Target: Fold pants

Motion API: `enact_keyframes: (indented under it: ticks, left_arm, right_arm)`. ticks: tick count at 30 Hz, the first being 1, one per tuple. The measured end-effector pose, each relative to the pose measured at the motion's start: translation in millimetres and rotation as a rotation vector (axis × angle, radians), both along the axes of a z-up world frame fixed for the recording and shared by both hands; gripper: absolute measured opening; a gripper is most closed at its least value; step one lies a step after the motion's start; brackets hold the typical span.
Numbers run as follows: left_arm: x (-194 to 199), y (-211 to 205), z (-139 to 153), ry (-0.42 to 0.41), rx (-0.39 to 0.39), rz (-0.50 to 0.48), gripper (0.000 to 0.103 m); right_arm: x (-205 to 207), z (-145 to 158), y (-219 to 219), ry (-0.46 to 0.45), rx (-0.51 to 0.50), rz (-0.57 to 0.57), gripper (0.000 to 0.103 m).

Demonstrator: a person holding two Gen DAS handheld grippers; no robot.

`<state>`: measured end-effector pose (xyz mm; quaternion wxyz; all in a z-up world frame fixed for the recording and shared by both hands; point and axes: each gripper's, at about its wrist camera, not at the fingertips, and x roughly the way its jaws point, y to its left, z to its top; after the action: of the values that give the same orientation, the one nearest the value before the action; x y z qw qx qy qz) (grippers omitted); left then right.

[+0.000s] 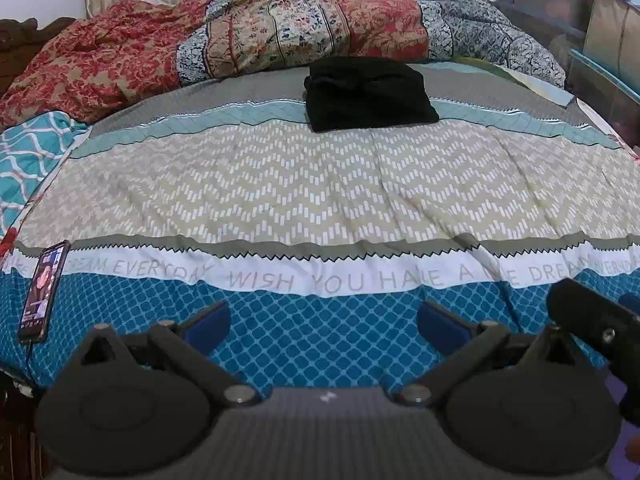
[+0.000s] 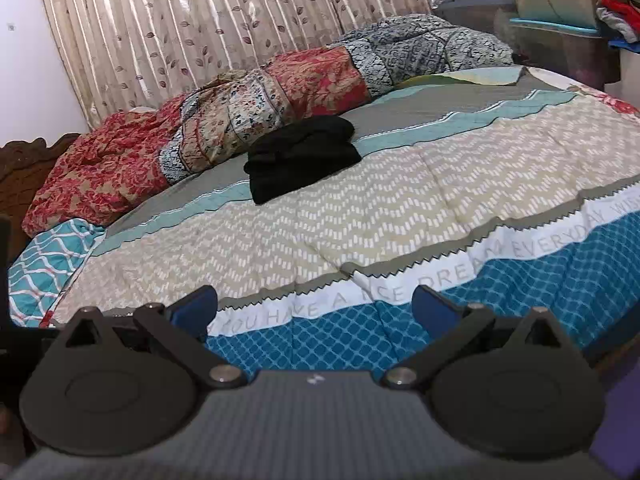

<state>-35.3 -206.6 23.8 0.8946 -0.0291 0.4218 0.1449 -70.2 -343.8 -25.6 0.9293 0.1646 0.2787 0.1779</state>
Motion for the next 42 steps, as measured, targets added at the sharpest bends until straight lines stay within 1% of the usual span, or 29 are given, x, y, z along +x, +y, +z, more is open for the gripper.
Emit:
enact_keyframes:
  ticks: [5, 8, 11, 14, 16, 23, 26, 34, 42]
  left_arm:
    - [-8.6, 2.3, -0.3, -0.008, 0.006, 0.023, 0.103]
    - [-9.4, 4.4, -2.3, -0.003, 0.020, 0.034, 0.103]
    - [-10.2, 7.5, -4.5, 0.001, 0.023, 0.054, 0.103]
    - [-7.9, 12.5, -9.4, 0.035, -0.002, 0.056, 0.103]
    - [-7.1, 15.2, -13.3, 0.043, -0.010, 0.066, 0.103]
    - [-1.1, 15.7, -25.1, 0.075, 0.021, 0.067, 0.103]
    - [0.5, 19.8, -27.4, 0.081, 0.027, 0.079, 0.103]
    - [2.7, 25.9, -33.4, 0.092, 0.032, 0.097, 0.103]
    - [1.9, 22.4, -29.9, 0.072, 0.043, 0.088, 0.103]
  right_arm:
    - [-6.5, -1.7, 0.7, -0.003, -0.013, -0.024, 0.103]
    - [-5.9, -3.2, 4.9, 0.005, -0.036, -0.016, 0.103]
    - [-4.8, -8.1, 8.5, 0.035, -0.043, 0.006, 0.103]
    - [-2.9, -16.2, 11.9, 0.070, -0.051, 0.018, 0.103]
    - [2.5, -20.8, 13.3, 0.108, -0.050, 0.034, 0.103]
    - [9.1, -33.3, 17.3, 0.190, -0.039, 0.035, 0.103]
    - [12.3, -36.0, 21.1, 0.208, -0.041, 0.046, 0.103]
    - [13.7, -36.5, 24.9, 0.208, -0.056, 0.065, 0.103]
    - [9.6, -25.7, 22.8, 0.148, -0.069, 0.067, 0.103]
